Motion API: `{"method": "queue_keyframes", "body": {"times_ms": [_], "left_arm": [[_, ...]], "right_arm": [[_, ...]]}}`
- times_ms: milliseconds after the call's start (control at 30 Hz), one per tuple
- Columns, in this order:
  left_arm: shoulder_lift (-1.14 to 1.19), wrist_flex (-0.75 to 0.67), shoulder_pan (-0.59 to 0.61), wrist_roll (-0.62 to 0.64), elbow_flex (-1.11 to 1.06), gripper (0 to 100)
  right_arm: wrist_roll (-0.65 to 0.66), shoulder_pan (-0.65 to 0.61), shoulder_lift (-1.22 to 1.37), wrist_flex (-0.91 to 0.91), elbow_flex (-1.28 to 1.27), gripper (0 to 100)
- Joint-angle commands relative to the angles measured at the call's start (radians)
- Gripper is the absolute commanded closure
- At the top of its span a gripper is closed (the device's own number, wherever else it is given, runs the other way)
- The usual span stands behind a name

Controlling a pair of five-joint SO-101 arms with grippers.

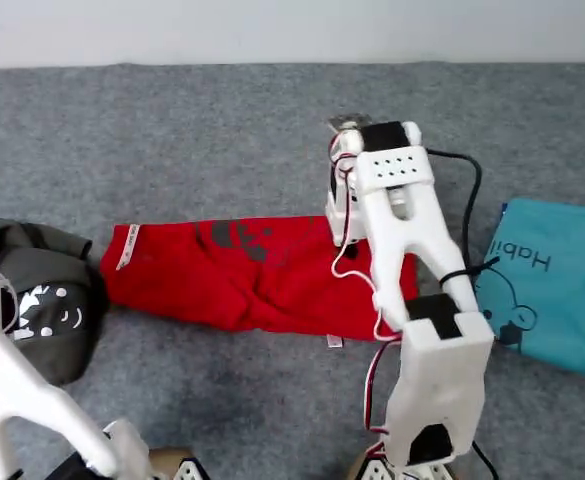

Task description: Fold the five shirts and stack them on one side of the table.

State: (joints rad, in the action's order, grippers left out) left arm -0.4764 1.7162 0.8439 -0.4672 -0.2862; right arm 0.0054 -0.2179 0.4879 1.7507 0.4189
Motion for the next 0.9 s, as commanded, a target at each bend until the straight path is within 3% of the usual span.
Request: {"method": "queue_keyframes", "body": {"times_ms": [0,567,767,867], "left_arm": [[-0.028,0.008,-0.003,0.000,0.005,92],[-0.028,0.008,-0.003,-0.003,0.005,92],[-0.028,0.008,-0.003,-0.049,0.005,93],[-0.028,0.008,-0.003,-0.049,0.005,93]], "right_arm": [[-0.011,0.038,0.030,-0.025,0.005,75.6],[-0.006,0.110,0.209,-0.148,0.003,75.6],[0.005,0.074,0.278,-0.162,0.003,76.0],[0.061,0.053,0.297,-0.160,0.003,85.0]]}}
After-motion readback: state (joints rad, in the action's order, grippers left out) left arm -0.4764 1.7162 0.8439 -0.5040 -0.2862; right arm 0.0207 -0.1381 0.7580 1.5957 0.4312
